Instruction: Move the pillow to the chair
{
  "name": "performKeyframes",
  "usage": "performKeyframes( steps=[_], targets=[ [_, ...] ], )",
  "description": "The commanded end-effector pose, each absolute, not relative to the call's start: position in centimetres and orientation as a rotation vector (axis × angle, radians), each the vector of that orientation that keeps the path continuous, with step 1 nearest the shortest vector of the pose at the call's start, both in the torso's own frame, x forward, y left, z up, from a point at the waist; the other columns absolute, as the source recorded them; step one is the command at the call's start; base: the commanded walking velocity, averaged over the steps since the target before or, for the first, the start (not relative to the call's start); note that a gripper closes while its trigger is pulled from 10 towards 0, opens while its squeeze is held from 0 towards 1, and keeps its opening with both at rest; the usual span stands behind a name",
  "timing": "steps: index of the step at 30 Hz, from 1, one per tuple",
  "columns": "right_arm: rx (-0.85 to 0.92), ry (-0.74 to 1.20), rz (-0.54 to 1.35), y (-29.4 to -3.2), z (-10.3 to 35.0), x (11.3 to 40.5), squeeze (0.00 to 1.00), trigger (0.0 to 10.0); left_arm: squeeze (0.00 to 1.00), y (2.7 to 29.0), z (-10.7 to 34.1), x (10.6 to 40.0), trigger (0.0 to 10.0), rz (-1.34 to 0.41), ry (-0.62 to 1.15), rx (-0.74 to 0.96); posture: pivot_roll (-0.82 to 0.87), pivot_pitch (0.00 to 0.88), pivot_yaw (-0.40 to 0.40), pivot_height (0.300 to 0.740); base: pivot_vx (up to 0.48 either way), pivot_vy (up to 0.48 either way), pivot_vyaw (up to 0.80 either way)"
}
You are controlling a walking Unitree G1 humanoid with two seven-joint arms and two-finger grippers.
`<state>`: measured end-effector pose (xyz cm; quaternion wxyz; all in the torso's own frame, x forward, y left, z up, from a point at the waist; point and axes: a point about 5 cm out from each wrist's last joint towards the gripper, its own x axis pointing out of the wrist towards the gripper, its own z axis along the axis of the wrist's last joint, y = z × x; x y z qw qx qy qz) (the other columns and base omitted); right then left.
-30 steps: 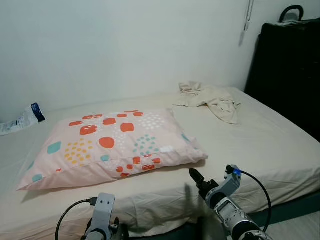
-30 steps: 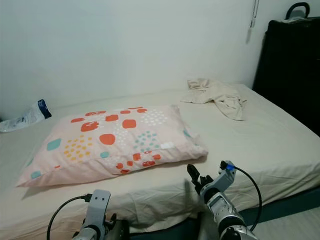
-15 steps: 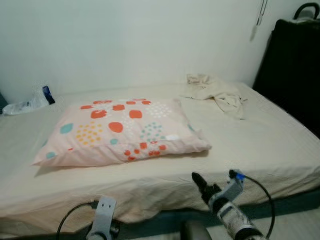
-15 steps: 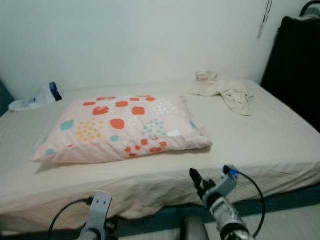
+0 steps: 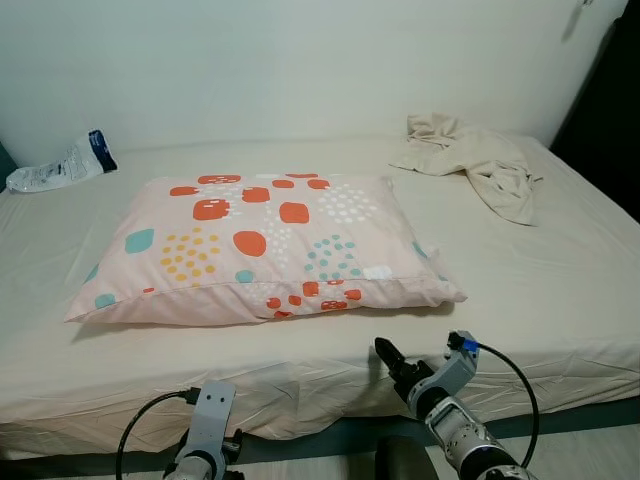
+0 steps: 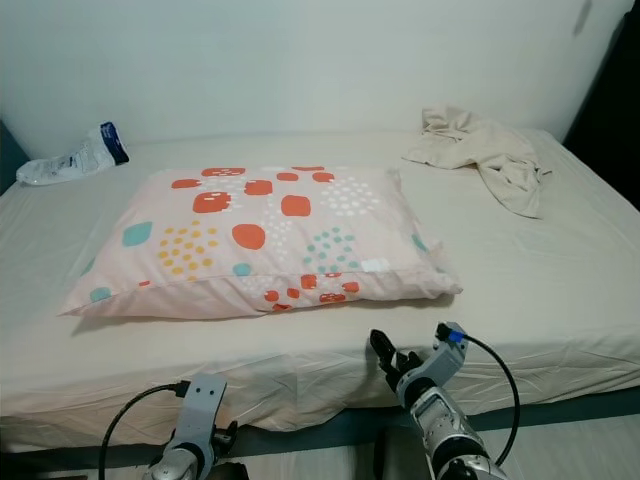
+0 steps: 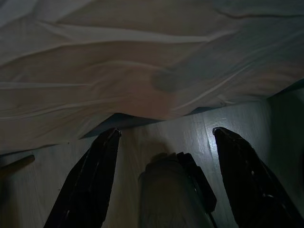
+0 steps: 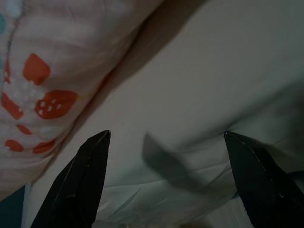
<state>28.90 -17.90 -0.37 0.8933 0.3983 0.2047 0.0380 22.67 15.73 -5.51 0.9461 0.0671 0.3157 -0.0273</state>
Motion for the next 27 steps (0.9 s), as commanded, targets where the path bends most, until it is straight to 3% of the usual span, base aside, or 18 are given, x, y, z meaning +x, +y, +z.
performKeyframes(
  steps=[1, 9, 16, 27],
  targets=[
    [0.822, 0.397, 0.092, -18.0, 0.0, 29.2, 0.00, 10.0, 0.00, 15.9, -5.9, 22.1, 10.0, -0.057, 0.663, 0.143, 0.03, 0.028, 0.010, 0.548, 0.000, 0.000, 0.00],
    [0.922, 0.211, 0.162, -19.1, 2.9, 31.2, 0.00, 10.0, 0.00, 15.9, -5.8, 22.1, 10.0, -0.063, 0.654, 0.144, 0.04, 0.044, 0.019, 0.548, 0.000, 0.000, 0.00],
    [0.928, 0.038, 0.192, -21.1, 6.9, 33.6, 0.00, 10.0, 0.00, 17.2, -5.9, 21.3, 10.0, -0.072, 0.624, 0.159, 0.09, 0.110, 0.039, 0.548, 0.000, 0.000, 0.00],
    [0.970, 0.069, 0.004, -24.0, 5.5, 32.4, 0.00, 10.0, 0.00, 18.3, -5.5, 19.4, 10.0, -0.127, 0.541, 0.187, 0.20, 0.246, 0.112, 0.548, 0.000, 0.000, 0.00]
  ],
)
